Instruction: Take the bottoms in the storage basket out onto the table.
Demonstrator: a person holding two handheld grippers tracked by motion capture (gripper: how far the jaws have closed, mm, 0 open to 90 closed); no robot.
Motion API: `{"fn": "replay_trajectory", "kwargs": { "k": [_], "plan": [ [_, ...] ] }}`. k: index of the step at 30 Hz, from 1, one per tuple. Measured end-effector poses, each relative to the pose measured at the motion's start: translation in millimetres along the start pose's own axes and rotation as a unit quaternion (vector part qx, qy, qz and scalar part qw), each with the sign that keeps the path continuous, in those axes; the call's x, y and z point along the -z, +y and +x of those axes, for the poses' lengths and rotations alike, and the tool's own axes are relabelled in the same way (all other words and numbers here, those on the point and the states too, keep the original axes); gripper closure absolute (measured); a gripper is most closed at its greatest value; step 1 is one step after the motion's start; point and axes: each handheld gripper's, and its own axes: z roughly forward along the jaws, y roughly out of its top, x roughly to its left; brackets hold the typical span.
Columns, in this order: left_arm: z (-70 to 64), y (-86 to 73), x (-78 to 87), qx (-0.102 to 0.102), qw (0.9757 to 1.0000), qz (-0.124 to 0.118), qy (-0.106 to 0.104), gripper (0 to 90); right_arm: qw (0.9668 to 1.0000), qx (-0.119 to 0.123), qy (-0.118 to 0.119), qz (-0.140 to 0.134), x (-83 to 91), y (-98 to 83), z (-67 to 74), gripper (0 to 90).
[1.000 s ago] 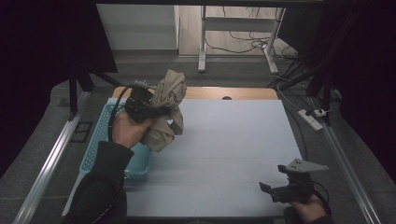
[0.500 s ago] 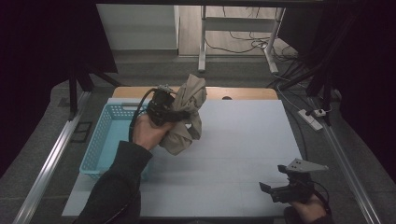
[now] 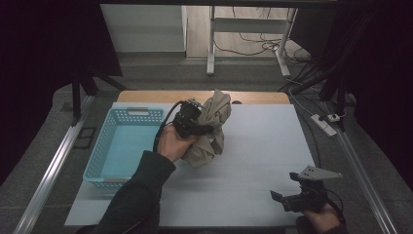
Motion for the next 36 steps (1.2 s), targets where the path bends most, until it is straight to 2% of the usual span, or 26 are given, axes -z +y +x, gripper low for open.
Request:
{"fn": "replay_trajectory", "kwargs": {
  "k": [6, 9, 19, 29, 32, 34, 36],
  "plan": [
    [-3.2, -2.4, -21.7, 0.0, 1.0, 0.01, 0.0, 60.4, 1.0, 0.001, 0.001, 0.0, -0.1, 0.0, 0.1, 0.0],
    [-3.9, -4.6, -32.6, -0.01, 0.9998, 0.018, 0.003, 60.1, 1.0, 0.002, 0.002, 0.001, -0.2, 0.0, 0.3, 0.0],
    [-6.6, -20.7, -73.0, -0.007, 0.9991, 0.042, 0.007, 58.9, 1.0, 0.003, 0.002, 0.001, -0.3, 0.0, 0.4, 1.4],
    [-8.4, -34.0, -103.9, -0.006, 0.9982, 0.06, -0.002, 57.8, 1.0, 0.0, 0.007, 0.0, 0.1, -0.2, -0.6, 1.4],
    [-9.5, -36.3, -109.6, -0.013, 0.9979, 0.064, 0.003, 56.9, 1.0, -0.002, 0.008, -0.001, 0.3, -0.2, -1.0, 1.4],
    [-11.7, -38.6, -115.2, -0.03, 0.9971, 0.069, 0.009, 55.7, 1.0, -0.002, 0.008, -0.001, 0.3, -0.3, -1.0, 1.4],
    [-16.3, -40.0, -118.7, -0.053, 0.9957, 0.072, 0.024, 54.1, 1.0, -0.001, 0.008, 0.0, 0.2, -0.3, -0.7, 1.4]
  ]
}}
